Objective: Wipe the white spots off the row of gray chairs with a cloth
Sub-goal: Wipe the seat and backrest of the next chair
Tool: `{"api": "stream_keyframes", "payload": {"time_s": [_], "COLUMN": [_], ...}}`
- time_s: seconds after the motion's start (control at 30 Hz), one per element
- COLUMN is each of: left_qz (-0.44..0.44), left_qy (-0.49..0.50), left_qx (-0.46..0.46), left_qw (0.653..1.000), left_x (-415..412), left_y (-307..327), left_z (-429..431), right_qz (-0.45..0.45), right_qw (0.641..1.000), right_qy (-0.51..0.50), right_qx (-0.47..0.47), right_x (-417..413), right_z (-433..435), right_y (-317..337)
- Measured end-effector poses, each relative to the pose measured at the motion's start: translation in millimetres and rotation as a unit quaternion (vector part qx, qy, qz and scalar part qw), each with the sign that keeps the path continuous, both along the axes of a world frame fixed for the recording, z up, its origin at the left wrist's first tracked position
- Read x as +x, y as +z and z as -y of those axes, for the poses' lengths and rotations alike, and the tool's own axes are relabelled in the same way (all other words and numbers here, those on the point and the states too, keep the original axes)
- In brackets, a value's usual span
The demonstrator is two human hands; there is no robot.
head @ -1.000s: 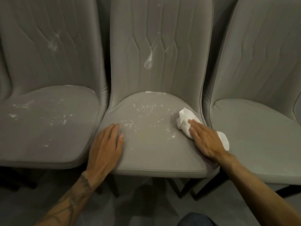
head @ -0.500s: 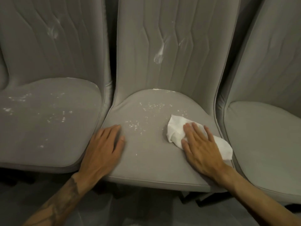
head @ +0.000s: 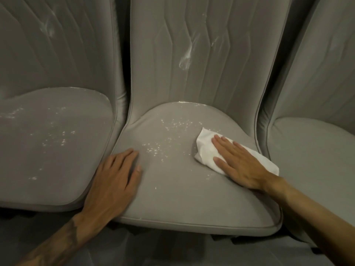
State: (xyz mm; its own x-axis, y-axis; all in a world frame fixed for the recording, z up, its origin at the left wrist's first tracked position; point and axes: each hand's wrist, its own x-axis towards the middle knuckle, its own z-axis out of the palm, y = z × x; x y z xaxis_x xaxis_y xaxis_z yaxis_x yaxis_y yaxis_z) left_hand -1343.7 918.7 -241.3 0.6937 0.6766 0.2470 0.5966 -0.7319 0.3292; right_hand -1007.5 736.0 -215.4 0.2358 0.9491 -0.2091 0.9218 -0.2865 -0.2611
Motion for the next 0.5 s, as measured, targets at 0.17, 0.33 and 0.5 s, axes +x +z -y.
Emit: {"api": "stream_keyframes", "payload": {"time_s": [0.17,0.33,0.5], "left_qz": [-0.008,-0.005,-0.009], "left_qy": [0.010,0.012,0.026], "left_qx": [-0.006,-0.018,-0.016], "left_qw": [1.000,1.000,0.999], "left_x": [1,0,2], "left_y": [1,-1,2], "left_z": [2,2,5], "right_qz": [0.006,0.008,0.022], "right_qw": [0.997,0.998,0.991], "right_qy": [-0.056,0.000,-0.131], "right_qx": [0.050,0.054,0.015], "right_x": [-19,-27,22], "right_z": [-17,-5,-55], "right_y": [-5,-13,5]}}
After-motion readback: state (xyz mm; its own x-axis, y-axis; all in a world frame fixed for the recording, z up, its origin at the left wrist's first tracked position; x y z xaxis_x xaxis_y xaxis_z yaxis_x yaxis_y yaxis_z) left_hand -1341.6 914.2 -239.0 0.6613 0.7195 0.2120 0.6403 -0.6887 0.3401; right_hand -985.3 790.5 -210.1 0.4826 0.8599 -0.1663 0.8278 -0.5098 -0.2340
